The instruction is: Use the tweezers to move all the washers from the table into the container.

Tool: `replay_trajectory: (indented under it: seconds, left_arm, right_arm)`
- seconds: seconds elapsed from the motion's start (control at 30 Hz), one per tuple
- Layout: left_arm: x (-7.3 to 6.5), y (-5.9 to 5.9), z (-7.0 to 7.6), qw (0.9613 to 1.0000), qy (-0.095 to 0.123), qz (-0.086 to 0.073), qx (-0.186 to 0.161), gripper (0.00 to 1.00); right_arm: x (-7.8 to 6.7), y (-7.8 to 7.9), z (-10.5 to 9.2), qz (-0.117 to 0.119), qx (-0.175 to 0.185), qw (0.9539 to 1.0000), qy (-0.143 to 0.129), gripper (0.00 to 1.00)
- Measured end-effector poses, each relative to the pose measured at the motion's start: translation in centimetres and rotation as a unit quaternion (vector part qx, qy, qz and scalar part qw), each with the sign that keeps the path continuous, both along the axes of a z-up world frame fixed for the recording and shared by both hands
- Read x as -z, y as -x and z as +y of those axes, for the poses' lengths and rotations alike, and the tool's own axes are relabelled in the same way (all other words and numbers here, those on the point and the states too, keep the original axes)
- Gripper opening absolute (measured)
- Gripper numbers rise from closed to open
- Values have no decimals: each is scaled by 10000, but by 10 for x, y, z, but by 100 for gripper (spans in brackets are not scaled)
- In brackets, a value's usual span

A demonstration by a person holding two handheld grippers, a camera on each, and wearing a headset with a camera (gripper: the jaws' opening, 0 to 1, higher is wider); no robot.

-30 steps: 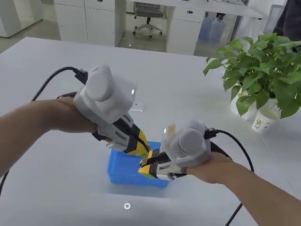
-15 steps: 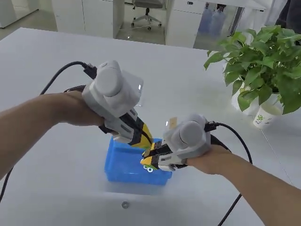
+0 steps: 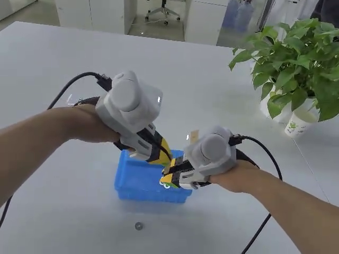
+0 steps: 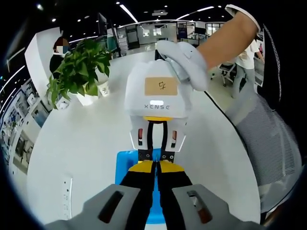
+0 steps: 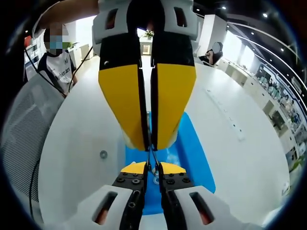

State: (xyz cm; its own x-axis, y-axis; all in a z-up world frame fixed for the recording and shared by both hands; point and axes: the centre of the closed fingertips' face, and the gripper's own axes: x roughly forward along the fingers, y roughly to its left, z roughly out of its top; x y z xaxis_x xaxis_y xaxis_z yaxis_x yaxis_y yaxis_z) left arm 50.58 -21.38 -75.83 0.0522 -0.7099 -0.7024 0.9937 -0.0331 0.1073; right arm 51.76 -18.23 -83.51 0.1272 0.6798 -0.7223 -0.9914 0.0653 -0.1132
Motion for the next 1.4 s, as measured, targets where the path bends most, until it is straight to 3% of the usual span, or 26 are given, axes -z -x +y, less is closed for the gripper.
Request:
replay_trajectory:
  seconds: [0.83, 1.4]
  left_arm:
    - [8, -3, -4, 10000, 35, 31, -60, 5]
    - [-7, 4, 2, 9999, 85, 0, -99, 5]
  right_arm:
    - [9, -2, -5, 54, -23, 9999, 115, 11]
    - [-6, 4, 1, -35, -74, 10000, 30, 11]
